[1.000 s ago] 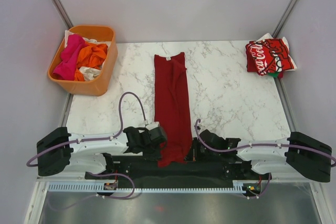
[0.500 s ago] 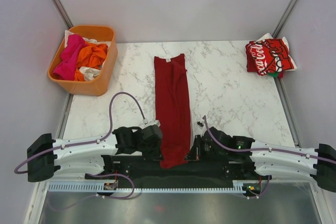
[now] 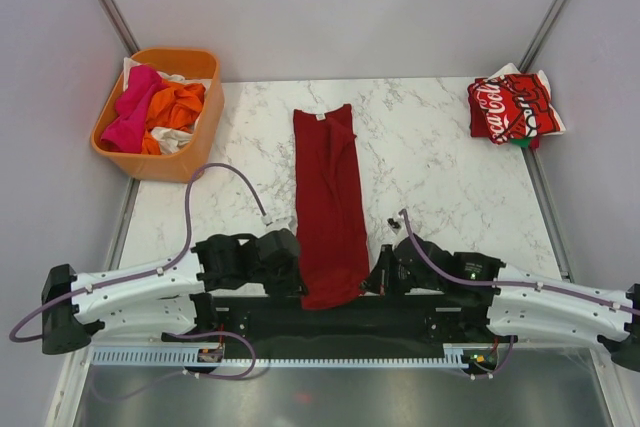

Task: Fold and stack the t-shirts
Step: Fold the tshirt

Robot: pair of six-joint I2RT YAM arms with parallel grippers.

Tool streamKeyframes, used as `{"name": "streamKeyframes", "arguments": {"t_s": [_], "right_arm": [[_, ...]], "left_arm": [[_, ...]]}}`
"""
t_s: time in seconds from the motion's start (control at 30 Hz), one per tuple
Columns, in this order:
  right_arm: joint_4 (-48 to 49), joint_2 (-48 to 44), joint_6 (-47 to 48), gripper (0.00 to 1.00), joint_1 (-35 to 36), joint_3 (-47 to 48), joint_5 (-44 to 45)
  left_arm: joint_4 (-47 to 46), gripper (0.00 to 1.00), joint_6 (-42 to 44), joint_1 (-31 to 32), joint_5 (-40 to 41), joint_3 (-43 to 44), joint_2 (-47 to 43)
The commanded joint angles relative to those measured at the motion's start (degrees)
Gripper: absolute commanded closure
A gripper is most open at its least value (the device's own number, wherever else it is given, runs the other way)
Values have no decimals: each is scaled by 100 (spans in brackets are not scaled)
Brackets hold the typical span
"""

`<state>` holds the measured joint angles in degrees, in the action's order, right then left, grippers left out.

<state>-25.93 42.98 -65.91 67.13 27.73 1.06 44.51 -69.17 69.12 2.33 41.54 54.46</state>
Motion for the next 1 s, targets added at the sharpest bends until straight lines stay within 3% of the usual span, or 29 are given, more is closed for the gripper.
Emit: {"name": "streamKeyframes", "arguments": {"t_s": [0.0, 0.17, 0.5, 0.97], "right_arm": [[-333, 498, 586, 100, -42, 786, 552], [-711, 1010, 1228, 100, -419, 1630, 905], [-720, 2633, 2732, 100, -2255, 3027, 211], [-659, 4683, 3453, 100, -3065, 4346, 78]], "left_arm": [[339, 98, 35, 5, 452, 573, 144], [488, 98, 491, -381, 567, 1136, 407], [488, 96, 2099, -2191, -198, 2094, 1769], [497, 98, 3365, -3378, -540, 3640, 3993]]}}
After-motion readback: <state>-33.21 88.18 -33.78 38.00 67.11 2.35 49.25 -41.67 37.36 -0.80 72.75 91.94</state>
